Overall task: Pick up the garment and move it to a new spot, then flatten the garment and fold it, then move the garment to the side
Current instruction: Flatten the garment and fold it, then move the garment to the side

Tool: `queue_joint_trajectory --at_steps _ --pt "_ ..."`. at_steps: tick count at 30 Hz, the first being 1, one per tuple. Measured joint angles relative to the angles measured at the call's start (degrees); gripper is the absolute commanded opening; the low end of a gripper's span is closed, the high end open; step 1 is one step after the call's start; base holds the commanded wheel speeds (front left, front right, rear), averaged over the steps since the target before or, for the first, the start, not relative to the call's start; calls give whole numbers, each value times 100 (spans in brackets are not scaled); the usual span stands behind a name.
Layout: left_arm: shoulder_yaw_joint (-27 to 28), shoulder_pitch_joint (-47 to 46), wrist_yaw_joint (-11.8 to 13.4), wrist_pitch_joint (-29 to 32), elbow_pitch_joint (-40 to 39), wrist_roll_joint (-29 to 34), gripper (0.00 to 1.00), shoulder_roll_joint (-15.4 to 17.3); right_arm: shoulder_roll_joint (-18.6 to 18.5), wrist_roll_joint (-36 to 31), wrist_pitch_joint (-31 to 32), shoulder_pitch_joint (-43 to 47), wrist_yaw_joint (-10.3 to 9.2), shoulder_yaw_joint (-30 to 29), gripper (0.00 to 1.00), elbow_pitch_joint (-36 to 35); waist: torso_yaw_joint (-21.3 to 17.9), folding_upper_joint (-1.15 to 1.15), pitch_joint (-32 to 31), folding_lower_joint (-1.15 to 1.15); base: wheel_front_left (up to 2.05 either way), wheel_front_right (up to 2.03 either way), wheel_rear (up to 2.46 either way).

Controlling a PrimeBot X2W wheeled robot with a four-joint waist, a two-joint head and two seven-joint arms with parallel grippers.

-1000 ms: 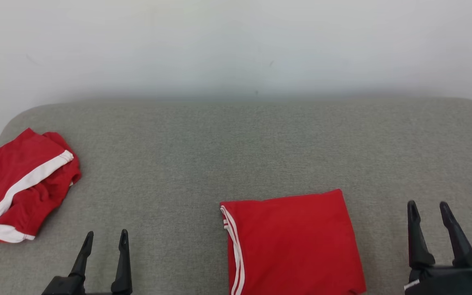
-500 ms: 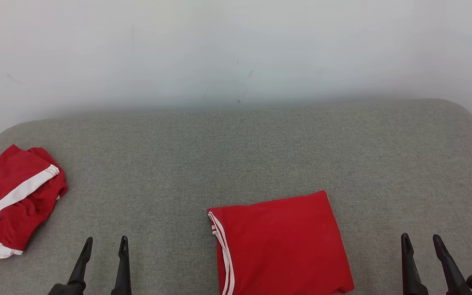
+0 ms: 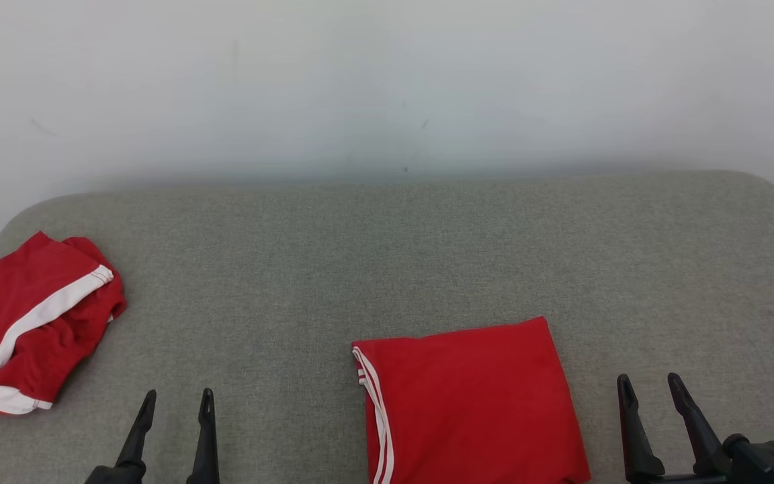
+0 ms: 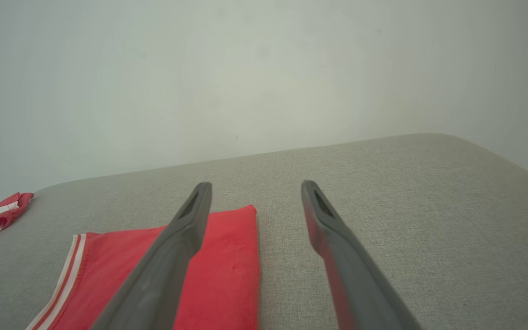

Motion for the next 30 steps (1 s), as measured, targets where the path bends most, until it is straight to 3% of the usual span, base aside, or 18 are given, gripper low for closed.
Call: queue_joint_trajectory --at_steps 30 --pt "-49 -9 1 0 43 196 100 16 75 -48 -85 -98 0 80 100 347 144 0 4 0 0 0 0"
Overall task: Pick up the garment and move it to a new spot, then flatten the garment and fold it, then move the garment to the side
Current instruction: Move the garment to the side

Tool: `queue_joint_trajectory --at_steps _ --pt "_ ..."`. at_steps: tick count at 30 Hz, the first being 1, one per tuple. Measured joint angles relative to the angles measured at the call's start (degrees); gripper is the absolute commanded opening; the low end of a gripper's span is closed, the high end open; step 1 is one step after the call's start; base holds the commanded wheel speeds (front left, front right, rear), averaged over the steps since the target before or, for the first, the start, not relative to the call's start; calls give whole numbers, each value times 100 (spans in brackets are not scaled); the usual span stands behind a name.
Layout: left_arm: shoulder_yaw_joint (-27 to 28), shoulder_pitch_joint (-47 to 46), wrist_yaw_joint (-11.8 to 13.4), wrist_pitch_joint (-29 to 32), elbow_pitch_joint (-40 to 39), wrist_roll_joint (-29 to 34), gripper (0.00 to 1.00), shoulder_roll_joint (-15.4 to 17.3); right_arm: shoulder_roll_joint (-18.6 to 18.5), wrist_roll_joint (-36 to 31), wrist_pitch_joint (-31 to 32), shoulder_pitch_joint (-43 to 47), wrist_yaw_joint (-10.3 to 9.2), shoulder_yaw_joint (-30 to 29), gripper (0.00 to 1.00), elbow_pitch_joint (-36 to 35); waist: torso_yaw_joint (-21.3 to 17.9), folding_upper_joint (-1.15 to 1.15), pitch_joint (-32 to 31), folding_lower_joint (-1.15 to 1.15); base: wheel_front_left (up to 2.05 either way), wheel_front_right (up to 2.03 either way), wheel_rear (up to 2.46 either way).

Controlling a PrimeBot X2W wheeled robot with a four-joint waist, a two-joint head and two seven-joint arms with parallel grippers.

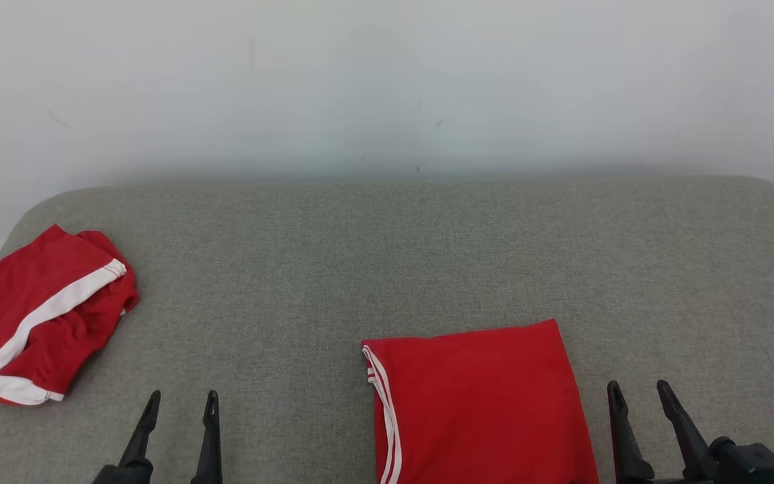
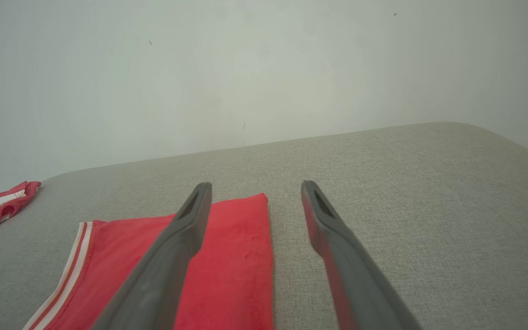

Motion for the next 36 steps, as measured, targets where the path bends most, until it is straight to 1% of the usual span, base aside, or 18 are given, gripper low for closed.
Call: queue_joint_trajectory --at_steps 17,23,30,36 --pt "36 0 52 0 -2 7 100 15 2 -18 38 -10 0 -20 100 44 43 0 5 1 0 0 0" --pt "49 -4 59 0 -3 5 100 13 -123 -54 192 -415 0 -3 100 75 40 0 32 1 0 0 0" --pt "-60 -68 60 0 15 -30 100 -8 -223 -57 784 -1024 0 -63 100 611 155 0 90 1 0 0 0" --pt "-172 -192 58 0 62 -49 100 -21 -364 -46 1026 -1296 0 -25 100 1277 345 0 205 1 0 0 0"
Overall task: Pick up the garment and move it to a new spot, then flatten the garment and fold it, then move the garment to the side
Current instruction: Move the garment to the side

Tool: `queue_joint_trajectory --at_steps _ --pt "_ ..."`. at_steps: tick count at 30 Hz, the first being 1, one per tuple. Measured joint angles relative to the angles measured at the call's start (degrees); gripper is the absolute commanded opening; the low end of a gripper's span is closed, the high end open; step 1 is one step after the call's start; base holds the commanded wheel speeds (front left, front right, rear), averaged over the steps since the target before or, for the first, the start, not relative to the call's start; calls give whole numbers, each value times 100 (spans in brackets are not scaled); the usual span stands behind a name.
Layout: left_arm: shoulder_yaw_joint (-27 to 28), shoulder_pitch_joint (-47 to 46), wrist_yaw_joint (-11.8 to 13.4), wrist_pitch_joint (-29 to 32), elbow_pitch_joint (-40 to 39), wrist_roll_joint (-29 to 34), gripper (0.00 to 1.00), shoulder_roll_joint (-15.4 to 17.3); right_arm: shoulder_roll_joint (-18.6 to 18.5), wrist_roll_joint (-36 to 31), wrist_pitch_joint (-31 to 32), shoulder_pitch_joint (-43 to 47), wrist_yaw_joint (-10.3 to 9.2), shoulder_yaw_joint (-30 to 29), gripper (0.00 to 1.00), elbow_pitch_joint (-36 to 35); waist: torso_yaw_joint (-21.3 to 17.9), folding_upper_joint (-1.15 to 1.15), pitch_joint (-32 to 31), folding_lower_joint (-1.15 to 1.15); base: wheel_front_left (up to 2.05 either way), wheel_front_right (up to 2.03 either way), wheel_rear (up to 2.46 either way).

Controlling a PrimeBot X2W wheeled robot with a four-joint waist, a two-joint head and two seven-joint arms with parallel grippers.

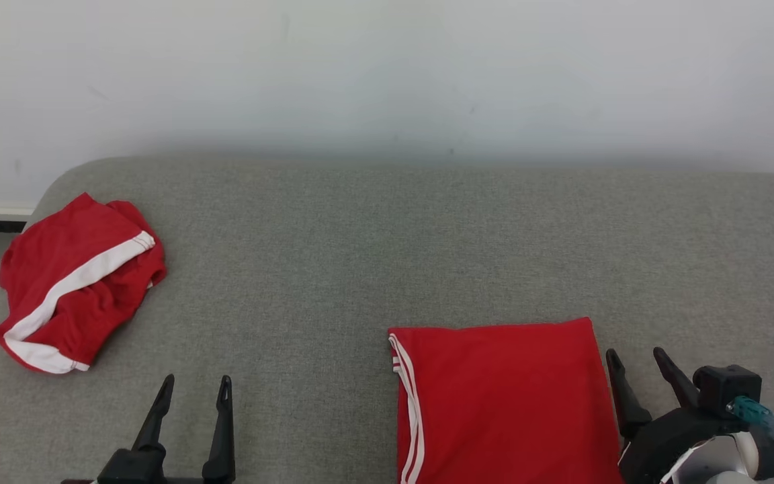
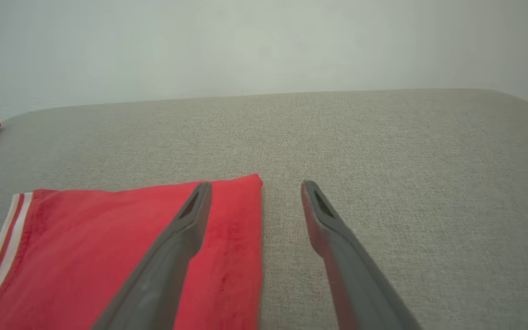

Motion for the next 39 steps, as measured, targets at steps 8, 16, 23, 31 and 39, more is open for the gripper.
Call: queue_joint_trajectory --at_steps 8,16,23,31,39 --pt "-65 -155 -7 0 73 -40 100 -16 -52 153 27 -350 0 207 100 1057 183 0 222 0 0 0 0" --pt "-73 -252 -9 0 129 -54 100 -26 5 256 29 -670 0 459 100 2041 254 0 330 0 0 0 0" --pt "-8 -252 -9 0 122 -56 100 -30 78 577 -14 -839 -15 833 0 2347 204 0 331 -1 0 0 0" --pt "2 -361 -10 0 60 -56 100 -35 -177 689 29 -1463 1 1099 0 2455 125 0 493 0 0 0 0" --pt "-19 -680 -16 0 -131 -101 100 -40 -790 761 96 -2566 1 1158 0 2413 65 0 971 0 0 0 0"
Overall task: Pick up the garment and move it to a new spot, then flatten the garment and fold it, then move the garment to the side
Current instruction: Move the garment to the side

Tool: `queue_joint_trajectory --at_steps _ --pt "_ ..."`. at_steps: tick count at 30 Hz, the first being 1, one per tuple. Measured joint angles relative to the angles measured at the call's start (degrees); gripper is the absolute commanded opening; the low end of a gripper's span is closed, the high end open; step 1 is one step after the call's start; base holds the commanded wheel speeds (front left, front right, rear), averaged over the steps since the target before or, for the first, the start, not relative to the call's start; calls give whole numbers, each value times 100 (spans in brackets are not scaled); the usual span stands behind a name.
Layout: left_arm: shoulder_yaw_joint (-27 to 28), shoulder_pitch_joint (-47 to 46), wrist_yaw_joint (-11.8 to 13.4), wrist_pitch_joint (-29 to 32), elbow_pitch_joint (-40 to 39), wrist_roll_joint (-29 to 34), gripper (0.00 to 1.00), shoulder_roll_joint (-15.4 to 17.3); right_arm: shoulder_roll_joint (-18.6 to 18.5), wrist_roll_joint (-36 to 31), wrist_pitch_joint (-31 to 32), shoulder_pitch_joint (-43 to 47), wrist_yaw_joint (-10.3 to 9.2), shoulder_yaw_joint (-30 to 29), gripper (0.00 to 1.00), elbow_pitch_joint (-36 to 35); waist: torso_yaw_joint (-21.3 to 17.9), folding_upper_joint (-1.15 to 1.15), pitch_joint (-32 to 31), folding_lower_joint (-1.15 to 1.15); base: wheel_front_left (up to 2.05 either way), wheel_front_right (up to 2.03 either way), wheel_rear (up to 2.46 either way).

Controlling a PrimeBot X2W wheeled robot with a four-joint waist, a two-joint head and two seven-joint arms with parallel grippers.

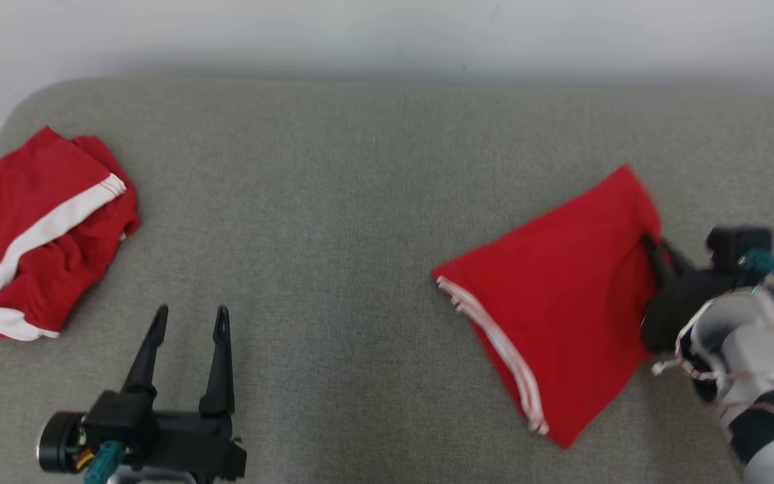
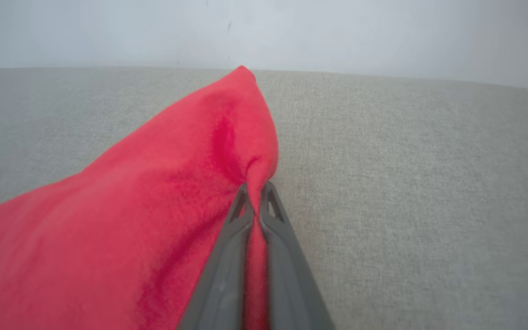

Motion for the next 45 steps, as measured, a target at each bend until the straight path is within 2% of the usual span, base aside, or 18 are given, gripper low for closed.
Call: queue_joint_trajectory --at_steps 11,19,22,34,44,45 --pt "-78 -729 -44 0 -738 51 100 10 -1092 -9 160 -1462 0 92 0 -215 -152 0 1139 1 0 0 0" --pt "-67 -996 -48 0 -1497 268 100 216 -1795 63 226 -2138 0 87 0 -336 -444 1 1979 2 0 0 0" --pt "-58 -1014 -47 0 -1855 396 100 376 -2026 101 232 -2376 0 41 0 -354 -693 1 2311 2 0 0 0" --pt "-83 -1016 -33 186 -2742 627 100 665 -2688 99 314 -3037 0 3 0 -185 -1425 1 2909 0 0 0 0" --pt "-73 -966 10 438 -3260 660 100 804 -2863 -14 271 -3726 0 191 0 298 -1637 0 3243 0 0 0 0" --pt "-67 -959 13 444 -3278 660 100 808 -2858 -30 230 -3761 0 204 35 355 -1634 0 3248 0 0 0 0"
